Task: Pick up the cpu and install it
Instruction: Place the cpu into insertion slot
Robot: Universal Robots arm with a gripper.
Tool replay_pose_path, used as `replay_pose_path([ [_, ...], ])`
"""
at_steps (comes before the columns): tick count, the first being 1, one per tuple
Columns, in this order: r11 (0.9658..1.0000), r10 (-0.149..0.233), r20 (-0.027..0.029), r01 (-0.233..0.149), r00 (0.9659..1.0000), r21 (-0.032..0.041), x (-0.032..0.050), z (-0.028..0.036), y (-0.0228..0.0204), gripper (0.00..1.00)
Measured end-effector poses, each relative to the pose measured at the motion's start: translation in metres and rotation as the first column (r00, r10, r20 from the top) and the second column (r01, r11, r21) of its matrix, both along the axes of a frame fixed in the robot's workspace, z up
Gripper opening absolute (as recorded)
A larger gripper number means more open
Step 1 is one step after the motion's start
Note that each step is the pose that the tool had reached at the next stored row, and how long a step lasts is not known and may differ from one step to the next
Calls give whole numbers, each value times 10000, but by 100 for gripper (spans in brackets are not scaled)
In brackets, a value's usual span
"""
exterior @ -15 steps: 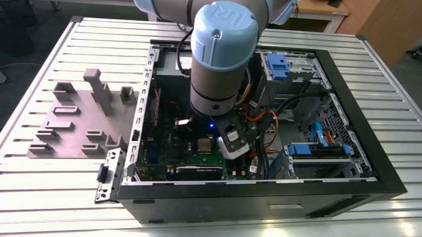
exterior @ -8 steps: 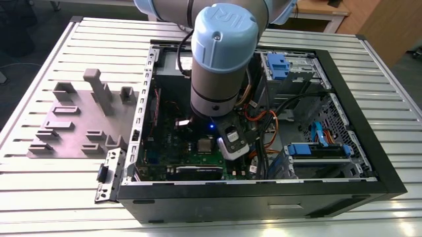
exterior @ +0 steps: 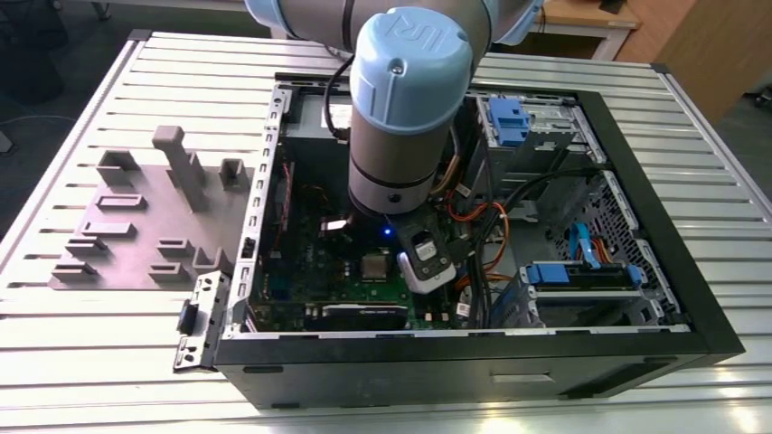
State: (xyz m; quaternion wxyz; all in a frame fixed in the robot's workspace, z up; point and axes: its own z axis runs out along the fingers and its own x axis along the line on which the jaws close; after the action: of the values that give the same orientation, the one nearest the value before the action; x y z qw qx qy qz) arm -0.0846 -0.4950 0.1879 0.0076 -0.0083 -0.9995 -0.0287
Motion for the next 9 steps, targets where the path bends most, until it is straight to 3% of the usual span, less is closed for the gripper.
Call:
replay_pose_path([
  [4, 10000, -1, 2, 1, 10000, 5, 0, -3, 1, 48],
  [5, 10000, -1, 2, 1, 10000, 4, 0, -3, 1, 55],
  [9, 10000, 0, 2, 0, 10000, 3, 6, -2, 0, 55],
])
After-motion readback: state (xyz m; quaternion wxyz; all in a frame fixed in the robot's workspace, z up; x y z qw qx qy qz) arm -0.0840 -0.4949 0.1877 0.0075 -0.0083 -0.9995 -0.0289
